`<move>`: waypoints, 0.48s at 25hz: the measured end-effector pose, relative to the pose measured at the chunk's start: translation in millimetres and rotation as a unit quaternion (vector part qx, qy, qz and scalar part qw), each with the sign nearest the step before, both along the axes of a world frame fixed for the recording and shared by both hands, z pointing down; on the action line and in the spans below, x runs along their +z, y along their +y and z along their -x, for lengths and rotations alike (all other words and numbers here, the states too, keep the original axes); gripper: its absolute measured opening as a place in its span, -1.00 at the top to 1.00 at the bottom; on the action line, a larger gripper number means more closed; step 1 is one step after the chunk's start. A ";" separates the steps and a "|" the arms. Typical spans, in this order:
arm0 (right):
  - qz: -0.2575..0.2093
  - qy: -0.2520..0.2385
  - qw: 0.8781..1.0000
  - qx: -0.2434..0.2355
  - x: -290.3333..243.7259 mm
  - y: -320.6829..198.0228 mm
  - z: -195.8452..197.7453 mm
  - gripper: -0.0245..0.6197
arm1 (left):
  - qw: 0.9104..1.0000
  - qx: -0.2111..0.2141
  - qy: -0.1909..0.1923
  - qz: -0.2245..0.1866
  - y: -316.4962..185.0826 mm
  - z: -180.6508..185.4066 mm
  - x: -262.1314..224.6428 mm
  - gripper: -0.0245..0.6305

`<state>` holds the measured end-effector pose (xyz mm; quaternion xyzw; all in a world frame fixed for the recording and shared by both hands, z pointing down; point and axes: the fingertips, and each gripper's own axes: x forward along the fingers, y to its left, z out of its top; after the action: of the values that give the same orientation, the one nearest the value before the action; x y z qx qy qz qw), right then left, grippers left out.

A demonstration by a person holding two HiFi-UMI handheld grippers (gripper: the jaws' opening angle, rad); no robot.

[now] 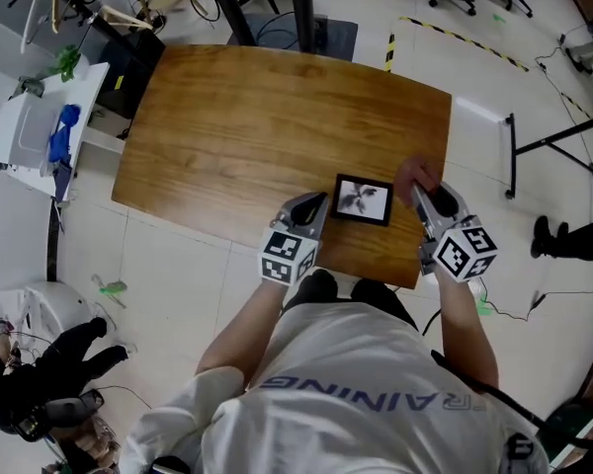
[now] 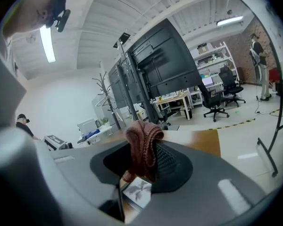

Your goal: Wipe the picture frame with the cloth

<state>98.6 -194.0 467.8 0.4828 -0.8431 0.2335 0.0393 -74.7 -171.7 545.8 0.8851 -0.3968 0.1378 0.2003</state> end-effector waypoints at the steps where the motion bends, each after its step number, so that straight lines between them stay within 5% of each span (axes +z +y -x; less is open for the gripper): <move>1: 0.013 -0.005 1.000 -0.009 12.0 -2.3 7.8 0.55 | 1.000 0.006 -0.008 0.015 5.3 -3.9 15.0 0.92; 7: 0.117 -0.040 0.990 -0.063 84.0 -17.3 65.7 0.55 | 0.997 0.039 -0.033 0.056 20.4 -21.7 67.7 0.92; 12: 0.202 -0.024 0.974 -0.101 142.7 -17.5 113.3 0.55 | 0.997 0.032 -0.030 0.063 34.8 -15.1 78.5 0.92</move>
<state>-14.6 -211.6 610.5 0.3718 -0.8235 0.4052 0.1394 -59.6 -136.9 624.2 0.8783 -0.3650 0.1957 0.2390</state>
